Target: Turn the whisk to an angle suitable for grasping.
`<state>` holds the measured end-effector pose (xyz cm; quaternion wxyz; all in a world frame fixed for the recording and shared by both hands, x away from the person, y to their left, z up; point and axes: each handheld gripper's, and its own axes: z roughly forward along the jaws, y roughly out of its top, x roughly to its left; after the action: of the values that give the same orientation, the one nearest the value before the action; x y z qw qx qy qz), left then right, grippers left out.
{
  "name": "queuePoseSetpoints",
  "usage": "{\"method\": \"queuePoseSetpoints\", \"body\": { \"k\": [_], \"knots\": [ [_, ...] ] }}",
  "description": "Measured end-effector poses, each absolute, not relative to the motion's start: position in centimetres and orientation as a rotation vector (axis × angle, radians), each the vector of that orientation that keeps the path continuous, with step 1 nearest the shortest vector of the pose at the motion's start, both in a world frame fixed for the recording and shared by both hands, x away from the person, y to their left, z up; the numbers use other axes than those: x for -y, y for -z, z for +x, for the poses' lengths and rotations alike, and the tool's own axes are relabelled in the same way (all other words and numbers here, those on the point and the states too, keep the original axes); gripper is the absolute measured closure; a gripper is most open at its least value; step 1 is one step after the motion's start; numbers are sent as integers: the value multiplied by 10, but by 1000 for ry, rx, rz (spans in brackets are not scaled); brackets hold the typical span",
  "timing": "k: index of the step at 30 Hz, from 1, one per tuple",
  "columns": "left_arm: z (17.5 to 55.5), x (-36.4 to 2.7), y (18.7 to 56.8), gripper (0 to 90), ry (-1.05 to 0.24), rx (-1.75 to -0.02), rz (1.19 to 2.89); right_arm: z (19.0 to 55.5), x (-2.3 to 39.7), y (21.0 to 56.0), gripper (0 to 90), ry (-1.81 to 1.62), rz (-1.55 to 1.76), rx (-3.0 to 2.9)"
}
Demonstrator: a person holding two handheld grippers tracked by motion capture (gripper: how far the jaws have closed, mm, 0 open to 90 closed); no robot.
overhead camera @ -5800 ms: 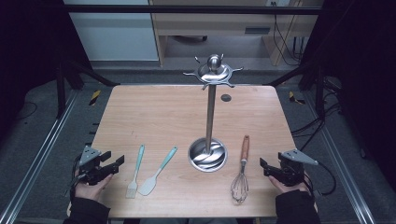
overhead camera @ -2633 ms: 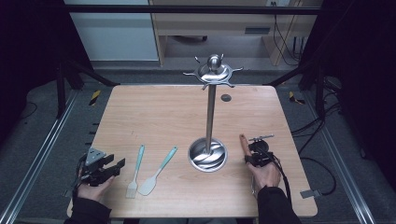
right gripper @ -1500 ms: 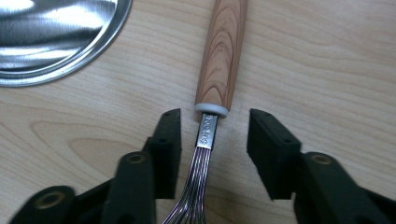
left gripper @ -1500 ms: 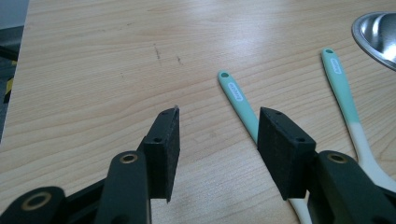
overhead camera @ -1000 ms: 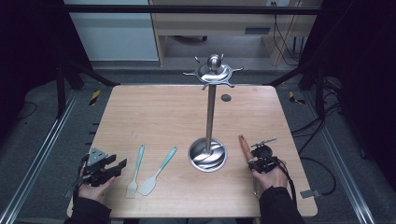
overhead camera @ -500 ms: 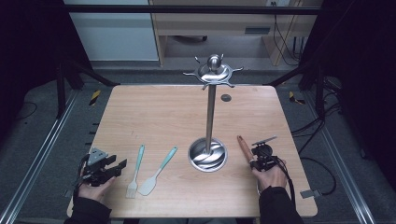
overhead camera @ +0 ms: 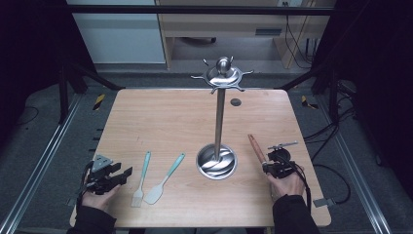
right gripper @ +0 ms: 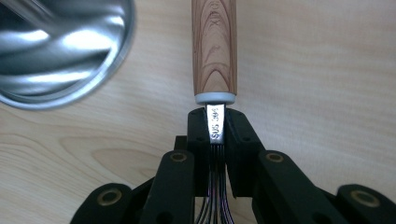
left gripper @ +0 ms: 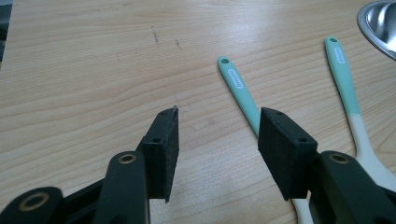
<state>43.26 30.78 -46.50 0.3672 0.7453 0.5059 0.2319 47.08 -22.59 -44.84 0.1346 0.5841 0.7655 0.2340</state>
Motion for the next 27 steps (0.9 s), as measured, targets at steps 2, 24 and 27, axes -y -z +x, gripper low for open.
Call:
{"method": "queuePoseSetpoints", "body": {
  "k": [2,24,27],
  "knots": [
    [433,-308,465,476,-593,-1299,1913,467,228,441,813,-771,1660,-2197],
    [433,-306,465,474,-589,-1291,1912,436,237,389,813,-1346,1286,-1903],
    [433,-306,465,475,-588,-1289,1910,433,239,384,813,-1382,1257,-1876]
  ]
}}
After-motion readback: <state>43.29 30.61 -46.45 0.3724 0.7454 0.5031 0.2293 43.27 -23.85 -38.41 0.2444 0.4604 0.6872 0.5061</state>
